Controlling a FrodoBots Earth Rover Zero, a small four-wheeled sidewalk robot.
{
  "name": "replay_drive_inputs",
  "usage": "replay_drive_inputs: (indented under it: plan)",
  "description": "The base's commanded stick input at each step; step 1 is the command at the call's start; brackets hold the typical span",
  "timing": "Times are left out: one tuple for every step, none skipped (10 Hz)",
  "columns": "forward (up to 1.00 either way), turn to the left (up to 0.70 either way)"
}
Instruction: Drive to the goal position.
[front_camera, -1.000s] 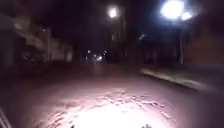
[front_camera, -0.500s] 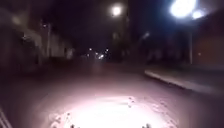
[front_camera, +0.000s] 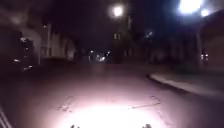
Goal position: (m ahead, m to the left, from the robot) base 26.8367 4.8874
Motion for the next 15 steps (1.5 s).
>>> replay_drive_inputs:
  plan:
    - [1.0, -0.05]
    - [1.0, 0.0]
    - [1.0, 0.0]
    - [1.0, -0.17]
    - [1.0, -0.37]
    - [1.0, -0.13]
    - [1.0, 0.0]
    - [1.0, 0.0]
    - [1.0, 0.0]
    - [1.0, 0.0]
    - [1.0, 0.0]
    - [1.0, 0.0]
    - [1.0, 0.0]
    - [1.0, 0.0]
    - [1.0, 0.0]
